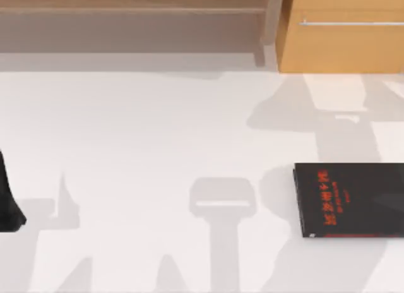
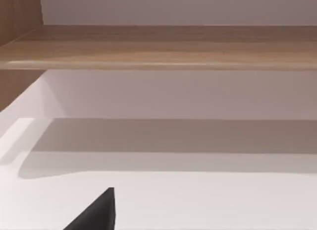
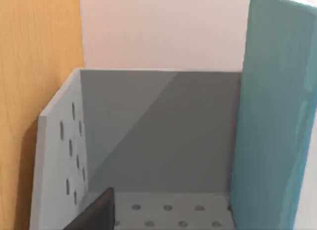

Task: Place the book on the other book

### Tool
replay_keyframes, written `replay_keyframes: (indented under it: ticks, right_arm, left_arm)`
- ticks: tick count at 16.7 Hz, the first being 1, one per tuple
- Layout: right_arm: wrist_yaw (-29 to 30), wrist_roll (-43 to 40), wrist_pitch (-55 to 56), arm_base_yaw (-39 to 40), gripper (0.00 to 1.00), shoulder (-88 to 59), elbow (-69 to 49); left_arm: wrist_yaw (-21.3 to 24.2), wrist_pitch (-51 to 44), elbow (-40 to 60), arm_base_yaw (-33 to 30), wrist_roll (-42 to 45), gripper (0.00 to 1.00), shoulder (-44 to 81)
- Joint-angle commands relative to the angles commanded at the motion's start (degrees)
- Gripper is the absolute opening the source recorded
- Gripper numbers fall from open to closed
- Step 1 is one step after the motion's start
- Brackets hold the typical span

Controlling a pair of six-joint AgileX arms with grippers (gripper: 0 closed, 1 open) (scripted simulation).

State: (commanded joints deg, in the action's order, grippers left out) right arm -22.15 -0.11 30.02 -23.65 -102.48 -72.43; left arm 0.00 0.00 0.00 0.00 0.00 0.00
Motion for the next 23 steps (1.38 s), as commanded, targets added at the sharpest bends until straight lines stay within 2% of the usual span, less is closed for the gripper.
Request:
replay_keyframes:
  ticks: [6,13,23]
  right_arm:
    - [-2.86,-0.08,3.89,-3.08,1.00,-13.15,-9.39]
    - [-2.84,-0.10,3.97,-2.96,1.00,-13.75,-9.80]
    - [-1.39,-0.14,1.02,-1.70,1.00,-19.51,-18.59]
  left_arm:
    - [0.00,0.00,0.00,0.00,0.00,1.00,0.00]
    - [0.00,0.00,0.00,0.00,0.00,1.00,0.00]
    - [0.00,0.00,0.00,0.00,0.00,1.00,0.00]
